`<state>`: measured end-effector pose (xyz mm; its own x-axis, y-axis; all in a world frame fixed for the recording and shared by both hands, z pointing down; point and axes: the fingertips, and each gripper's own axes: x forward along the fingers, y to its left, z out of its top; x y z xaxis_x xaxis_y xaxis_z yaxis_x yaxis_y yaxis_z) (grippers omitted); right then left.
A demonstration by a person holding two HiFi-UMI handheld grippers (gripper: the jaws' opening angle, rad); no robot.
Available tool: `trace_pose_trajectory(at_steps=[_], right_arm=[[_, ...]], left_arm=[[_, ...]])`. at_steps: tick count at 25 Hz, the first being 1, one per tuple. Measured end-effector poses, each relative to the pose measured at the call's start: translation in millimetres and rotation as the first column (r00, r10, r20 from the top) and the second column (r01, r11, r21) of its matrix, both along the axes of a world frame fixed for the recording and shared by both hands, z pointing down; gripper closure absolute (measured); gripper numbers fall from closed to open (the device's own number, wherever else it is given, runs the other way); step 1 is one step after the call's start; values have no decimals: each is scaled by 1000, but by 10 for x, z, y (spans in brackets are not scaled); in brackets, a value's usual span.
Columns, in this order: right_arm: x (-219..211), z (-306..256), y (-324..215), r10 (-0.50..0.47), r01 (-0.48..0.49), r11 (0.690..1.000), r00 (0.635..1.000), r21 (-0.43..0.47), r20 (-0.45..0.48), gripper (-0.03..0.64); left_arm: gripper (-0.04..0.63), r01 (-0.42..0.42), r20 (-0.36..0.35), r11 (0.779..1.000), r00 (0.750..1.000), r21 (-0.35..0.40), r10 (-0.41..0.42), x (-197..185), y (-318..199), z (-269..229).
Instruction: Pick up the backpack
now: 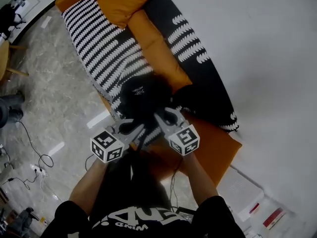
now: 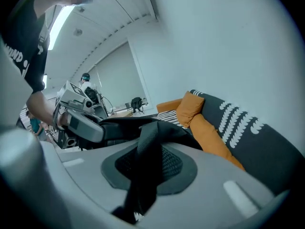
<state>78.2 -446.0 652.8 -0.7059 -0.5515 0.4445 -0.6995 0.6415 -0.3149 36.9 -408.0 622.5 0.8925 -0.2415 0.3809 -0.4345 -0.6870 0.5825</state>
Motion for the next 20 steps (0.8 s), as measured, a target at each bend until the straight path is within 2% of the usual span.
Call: trace_pose_trajectory(at_steps=[6, 11, 14, 20], right_arm=[[153, -473, 166, 60, -61, 996, 998, 61, 11, 555], [104, -956, 371, 97, -103, 992, 992, 74, 79, 555], [7, -1221, 582, 84, -92, 993, 992, 77, 99, 555], [-291, -1627, 1034, 76, -87, 994, 986, 70, 151, 554]], left_arm=[[588, -23, -5, 999, 1000, 35, 23, 101, 123, -449], [588, -41, -32, 995, 999, 86, 44, 56, 293, -1002], [588, -49, -41, 994, 998, 99, 53, -52, 490, -1277], [587, -11, -75, 996, 997, 85, 18, -442, 888, -1626]])
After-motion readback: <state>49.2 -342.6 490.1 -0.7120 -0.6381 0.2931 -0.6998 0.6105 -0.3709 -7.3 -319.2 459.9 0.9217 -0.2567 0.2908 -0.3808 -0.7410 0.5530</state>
